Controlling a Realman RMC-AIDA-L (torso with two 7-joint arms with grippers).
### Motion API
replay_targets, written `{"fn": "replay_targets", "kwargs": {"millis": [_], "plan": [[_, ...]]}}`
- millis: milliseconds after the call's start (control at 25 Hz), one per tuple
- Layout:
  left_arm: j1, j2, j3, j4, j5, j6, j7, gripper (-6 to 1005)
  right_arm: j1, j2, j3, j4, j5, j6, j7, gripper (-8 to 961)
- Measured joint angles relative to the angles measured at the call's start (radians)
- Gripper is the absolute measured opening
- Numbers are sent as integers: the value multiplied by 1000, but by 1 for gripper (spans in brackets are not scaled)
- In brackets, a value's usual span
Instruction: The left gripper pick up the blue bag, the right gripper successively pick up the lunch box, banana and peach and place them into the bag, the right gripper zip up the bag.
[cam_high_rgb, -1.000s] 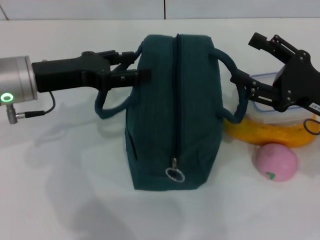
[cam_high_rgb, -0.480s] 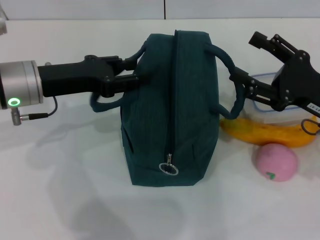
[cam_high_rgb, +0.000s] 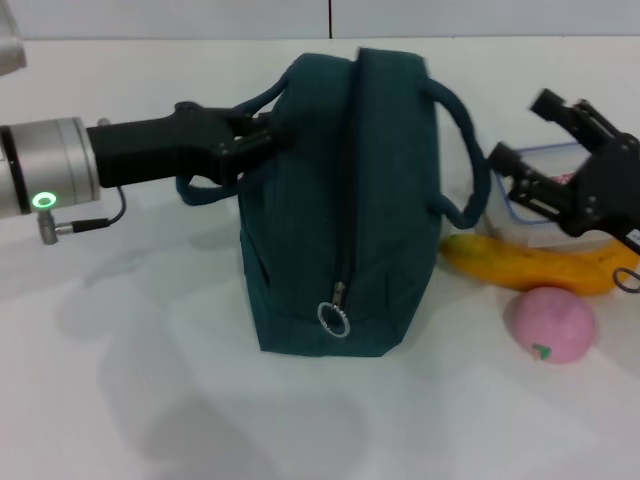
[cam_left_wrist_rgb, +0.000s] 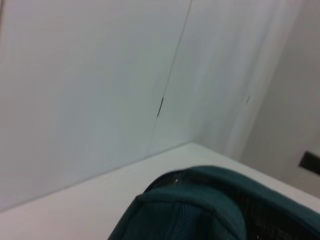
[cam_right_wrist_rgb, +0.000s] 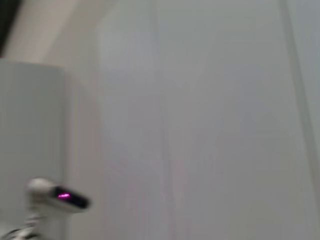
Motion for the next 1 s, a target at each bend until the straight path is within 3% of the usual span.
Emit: {"fn": "replay_targets", "kwargs": {"millis": [200, 240, 480, 840, 1000], "plan": [[-33, 2, 2, -51, -43, -9, 63, 234, -6, 0, -9, 112, 141, -48, 57, 875], [-37, 2, 1, -52, -43, -11, 67, 218, -17, 0, -9, 178, 248, -64, 152, 875], [-57, 1, 3, -77, -40, -12, 81, 160, -74, 0, -5, 226, 392, -50, 319, 875], [-65, 2, 3, -88, -44, -13, 98, 83, -94, 0, -3, 321, 526, -7, 440, 875], [-65, 1, 3, -88, -43, -13, 98, 82, -84, 0, -4, 309, 528, 107, 519, 874]]}}
